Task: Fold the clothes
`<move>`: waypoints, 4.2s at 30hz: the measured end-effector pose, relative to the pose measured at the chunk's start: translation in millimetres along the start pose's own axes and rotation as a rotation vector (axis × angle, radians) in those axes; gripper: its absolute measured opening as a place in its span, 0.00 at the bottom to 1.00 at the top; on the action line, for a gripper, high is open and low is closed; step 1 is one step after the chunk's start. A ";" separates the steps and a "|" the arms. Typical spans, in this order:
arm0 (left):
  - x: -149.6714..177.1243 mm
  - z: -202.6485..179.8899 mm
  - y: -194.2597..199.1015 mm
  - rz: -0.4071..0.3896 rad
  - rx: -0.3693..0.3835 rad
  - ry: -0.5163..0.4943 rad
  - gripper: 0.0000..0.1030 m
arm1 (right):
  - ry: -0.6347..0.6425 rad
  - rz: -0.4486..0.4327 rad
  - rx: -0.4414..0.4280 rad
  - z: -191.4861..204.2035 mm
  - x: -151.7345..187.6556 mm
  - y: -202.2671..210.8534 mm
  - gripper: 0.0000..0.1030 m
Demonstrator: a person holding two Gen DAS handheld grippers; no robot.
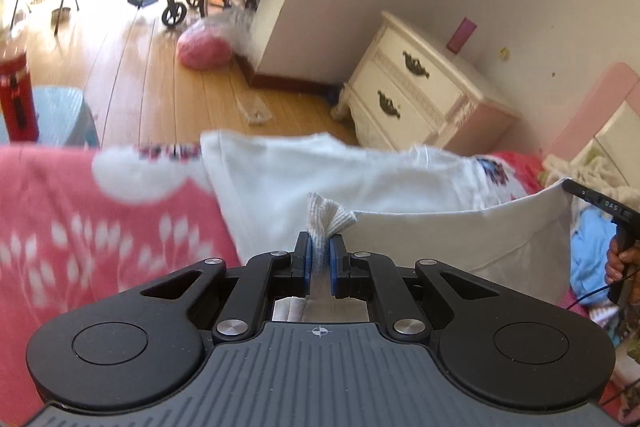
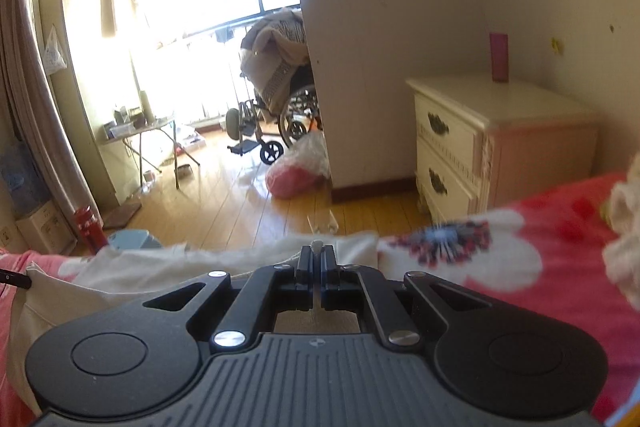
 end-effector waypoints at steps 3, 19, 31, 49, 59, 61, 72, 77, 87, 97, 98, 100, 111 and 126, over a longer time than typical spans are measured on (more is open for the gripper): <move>-25.9 -1.6 -6.0 -0.038 -0.002 -0.019 0.06 | -0.007 -0.023 -0.001 -4.9 -18.7 -18.8 0.02; -96.2 27.1 -95.8 -0.004 -0.111 0.036 0.06 | -0.055 0.054 0.036 -30.8 -48.6 -152.0 0.02; -71.3 65.4 -126.1 0.103 -0.199 0.168 0.23 | -0.243 0.269 0.127 -54.6 8.2 -214.6 0.38; -39.7 33.0 2.4 0.042 -0.061 0.256 0.49 | -0.702 0.074 -0.027 -32.4 54.1 -4.3 0.45; 68.8 -16.4 14.3 0.283 0.133 0.329 0.53 | -1.024 0.161 -0.064 11.5 153.8 18.6 0.45; 85.3 -13.4 5.4 0.311 0.131 0.385 0.55 | -1.051 0.199 -0.059 12.5 163.7 13.2 0.45; 112.2 11.8 -8.6 0.228 0.051 0.535 0.65 | -1.064 0.213 -0.013 11.8 173.2 -5.9 0.55; 115.7 14.4 -17.7 0.177 0.078 0.578 0.69 | -1.104 0.179 0.000 6.7 173.5 -7.5 0.57; 134.9 -1.0 -14.5 0.255 0.130 0.548 0.71 | -1.148 0.145 0.004 2.6 180.0 -4.0 0.56; 102.0 28.6 -13.1 0.058 0.042 0.676 0.63 | -1.172 0.103 0.035 -3.4 178.6 -6.2 0.56; 99.5 33.1 -13.3 0.046 0.038 0.697 0.62 | -1.164 0.095 0.044 -5.3 176.5 -7.9 0.57; 99.6 36.3 -16.7 0.045 0.025 0.705 0.55 | -1.144 0.077 0.067 -10.4 172.0 -12.1 0.56; 85.8 19.8 -14.8 0.030 -0.097 0.466 0.06 | -0.892 0.086 0.122 -12.1 149.7 -36.2 0.15; 83.0 -1.3 59.7 0.102 0.044 0.228 0.03 | -0.819 0.110 0.041 14.0 133.9 31.7 0.07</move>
Point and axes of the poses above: each gripper's, at about its wrist camera, not at the fingertips, and y roughly against the way its jaws point, z to its left, x to its underside, the point moved 6 cm from there along -y, roughly the way its jaws point, and after that the axes turned 8 degrees about y, right-handed, at the moved point
